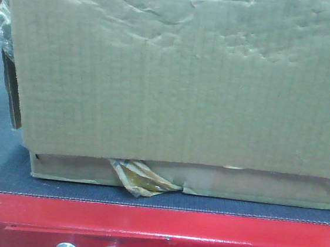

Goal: Stack two boxes on right shelf middle
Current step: 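Close both grippers on the side walls of the box stack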

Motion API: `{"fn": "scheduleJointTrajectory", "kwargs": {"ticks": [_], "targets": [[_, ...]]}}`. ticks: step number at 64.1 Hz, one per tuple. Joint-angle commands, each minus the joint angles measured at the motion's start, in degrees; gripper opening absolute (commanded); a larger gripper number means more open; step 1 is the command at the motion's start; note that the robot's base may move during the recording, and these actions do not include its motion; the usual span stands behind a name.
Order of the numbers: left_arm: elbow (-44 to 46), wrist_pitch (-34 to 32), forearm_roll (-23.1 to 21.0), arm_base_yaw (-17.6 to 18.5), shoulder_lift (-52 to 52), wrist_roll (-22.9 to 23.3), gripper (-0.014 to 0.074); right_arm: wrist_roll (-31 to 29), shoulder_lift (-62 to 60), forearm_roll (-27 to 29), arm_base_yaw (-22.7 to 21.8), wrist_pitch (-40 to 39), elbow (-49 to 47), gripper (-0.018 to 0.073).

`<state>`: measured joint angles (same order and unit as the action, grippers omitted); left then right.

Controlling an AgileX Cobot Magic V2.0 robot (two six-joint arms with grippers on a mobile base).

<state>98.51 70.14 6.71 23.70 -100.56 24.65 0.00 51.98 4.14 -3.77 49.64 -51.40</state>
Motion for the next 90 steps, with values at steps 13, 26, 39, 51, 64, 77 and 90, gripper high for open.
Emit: {"fn": "scheduleJointTrajectory", "kwargs": {"ticks": [13,26,39,51,64,77,90], "targets": [[0.45,-0.18,0.68,0.0,0.3,-0.1,0.0308,6.05,18.8,-1.18,-0.09,12.3,-20.13,-0.0161],[0.45,-0.18,0.68,0.0,0.3,-0.1,0.0308,11.21,27.27,-8.53,5.59,18.04,-32.44,-0.0161],[0.45,-0.18,0.78,0.0,0.3,-0.1,0.0308,13.4,33.24,-11.33,12.62,20.32,-42.12,-0.0161],[0.45,-0.18,0.92,0.0,0.3,-0.1,0.0308,14.49,35.65,-10.8,15.27,20.32,-44.19,-0.0129],[0.45,-0.18,0.92,0.0,0.3,-0.1,0.0308,14.08,37.12,-7.39,15.41,20.32,-44.19,0.022],[0.45,-0.18,0.92,0.0,0.3,-0.1,0.0308,14.08,39.73,-7.27,15.41,20.32,-42.62,0.0286],[0.45,-0.18,0.92,0.0,0.3,-0.1,0.0308,14.08,43.35,-5.68,15.41,20.32,-40.45,0.0286]]}}
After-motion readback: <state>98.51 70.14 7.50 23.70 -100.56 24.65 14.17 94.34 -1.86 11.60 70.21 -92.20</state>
